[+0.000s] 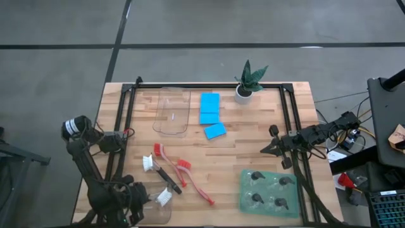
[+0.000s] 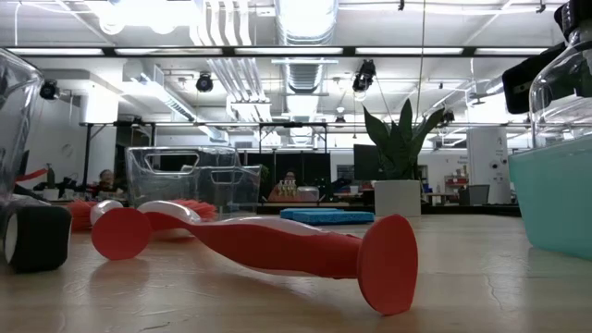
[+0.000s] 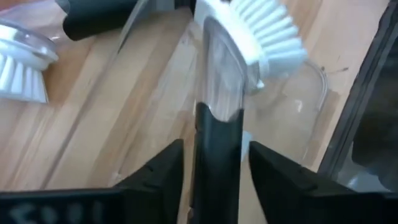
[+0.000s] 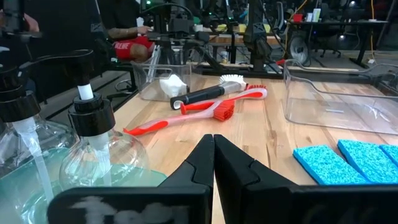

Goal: Pick & Place Kitchen Sink Supplies
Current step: Put the black dish brush into the bottom transparent bin, then put the red dish brush into the bottom transparent bin

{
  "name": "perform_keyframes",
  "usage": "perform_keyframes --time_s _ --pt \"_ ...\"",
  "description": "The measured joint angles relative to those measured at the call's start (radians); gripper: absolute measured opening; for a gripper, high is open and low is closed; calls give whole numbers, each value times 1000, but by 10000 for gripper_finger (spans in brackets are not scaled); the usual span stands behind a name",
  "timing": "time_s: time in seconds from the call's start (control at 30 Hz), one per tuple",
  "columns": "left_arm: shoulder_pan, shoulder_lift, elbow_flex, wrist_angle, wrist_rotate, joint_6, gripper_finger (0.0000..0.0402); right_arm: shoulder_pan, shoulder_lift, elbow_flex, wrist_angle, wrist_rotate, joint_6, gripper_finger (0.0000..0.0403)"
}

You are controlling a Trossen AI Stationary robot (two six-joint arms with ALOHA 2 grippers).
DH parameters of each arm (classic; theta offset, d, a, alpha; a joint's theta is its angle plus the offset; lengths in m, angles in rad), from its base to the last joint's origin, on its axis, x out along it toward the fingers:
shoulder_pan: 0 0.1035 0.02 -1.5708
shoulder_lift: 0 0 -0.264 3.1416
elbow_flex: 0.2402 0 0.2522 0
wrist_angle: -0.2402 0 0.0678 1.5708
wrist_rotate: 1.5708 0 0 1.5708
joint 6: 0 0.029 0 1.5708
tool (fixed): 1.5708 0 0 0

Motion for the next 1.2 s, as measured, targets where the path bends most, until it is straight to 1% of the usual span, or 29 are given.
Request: perform_keyframes --time_s 0.1,0.17,0.3,0.37,0.4,0.5,0.57,0.63,0.7,0.8,0.93,1.03,1.2 --pt "4 -7 10 -17 -1 3 205 0 0 0 0 0 0 8" --pt "4 -18 17 -22 0 3 219 0 0 0 0 0 0 8" --pt "7 -59 28 -37 -11 4 225 0 0 0 0 0 0 8" --pt "13 -88 35 -38 -61 18 224 0 0 0 0 0 0 8" --pt "17 -103 40 -38 -102 39 223 0 0 0 0 0 0 8" --pt "28 -141 63 -26 -266 152 222 0 0 0 0 0 0 8" --pt "47 -157 83 -8 -368 281 222 0 0 0 0 0 0 8" --pt "75 -166 101 24 -444 448 222 0 0 0 0 0 0 8" --pt "115 -167 118 70 -476 613 222 0 0 0 0 0 0 8" --pt "200 -163 128 158 -458 818 222 0 0 0 0 0 0 8" --pt "316 -143 127 277 -362 1043 222 0 0 0 0 0 0 8" --pt "393 -121 127 330 -266 1176 222 0 0 0 0 0 0 8" --pt "489 -61 126 356 -149 1331 222 0 0 0 1 0 0 8"
